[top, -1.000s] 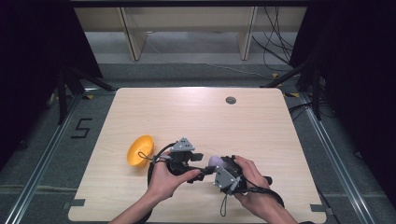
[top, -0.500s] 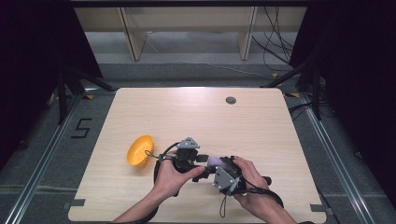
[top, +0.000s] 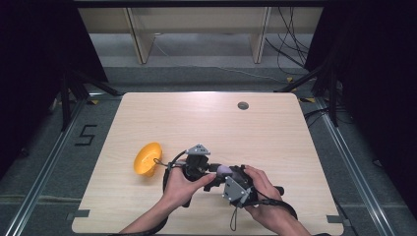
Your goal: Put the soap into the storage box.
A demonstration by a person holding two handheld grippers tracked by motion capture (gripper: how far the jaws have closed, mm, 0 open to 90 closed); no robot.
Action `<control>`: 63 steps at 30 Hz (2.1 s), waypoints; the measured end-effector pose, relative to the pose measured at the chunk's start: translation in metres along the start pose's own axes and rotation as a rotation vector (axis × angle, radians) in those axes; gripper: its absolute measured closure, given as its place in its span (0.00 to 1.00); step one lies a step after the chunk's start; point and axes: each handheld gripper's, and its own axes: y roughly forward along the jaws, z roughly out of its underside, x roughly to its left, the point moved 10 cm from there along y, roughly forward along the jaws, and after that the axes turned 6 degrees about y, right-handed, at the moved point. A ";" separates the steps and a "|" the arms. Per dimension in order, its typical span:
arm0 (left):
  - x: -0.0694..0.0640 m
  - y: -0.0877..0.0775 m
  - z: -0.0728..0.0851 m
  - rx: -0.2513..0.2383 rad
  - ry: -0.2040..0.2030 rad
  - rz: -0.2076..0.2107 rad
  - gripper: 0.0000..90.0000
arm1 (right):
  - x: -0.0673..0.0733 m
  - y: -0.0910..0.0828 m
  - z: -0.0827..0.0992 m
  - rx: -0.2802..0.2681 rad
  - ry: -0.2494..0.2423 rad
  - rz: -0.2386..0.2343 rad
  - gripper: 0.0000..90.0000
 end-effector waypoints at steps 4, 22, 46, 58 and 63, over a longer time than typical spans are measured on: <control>-0.001 0.002 0.000 -0.002 -0.006 0.007 0.48 | 0.001 0.000 0.000 -0.002 0.009 -0.001 0.55; 0.001 0.002 0.002 0.003 0.007 0.021 0.56 | 0.001 0.003 -0.001 -0.030 -0.032 -0.026 0.56; -0.007 -0.007 -0.006 -0.026 0.054 -0.007 0.65 | -0.006 0.004 -0.006 -0.076 -0.049 0.002 0.56; -0.006 -0.010 -0.010 -0.031 0.108 -0.043 0.66 | -0.005 0.005 -0.005 -0.072 -0.010 0.002 0.46; -0.002 -0.011 -0.007 -0.033 0.113 -0.068 0.66 | -0.006 0.006 -0.002 -0.067 0.010 0.005 0.38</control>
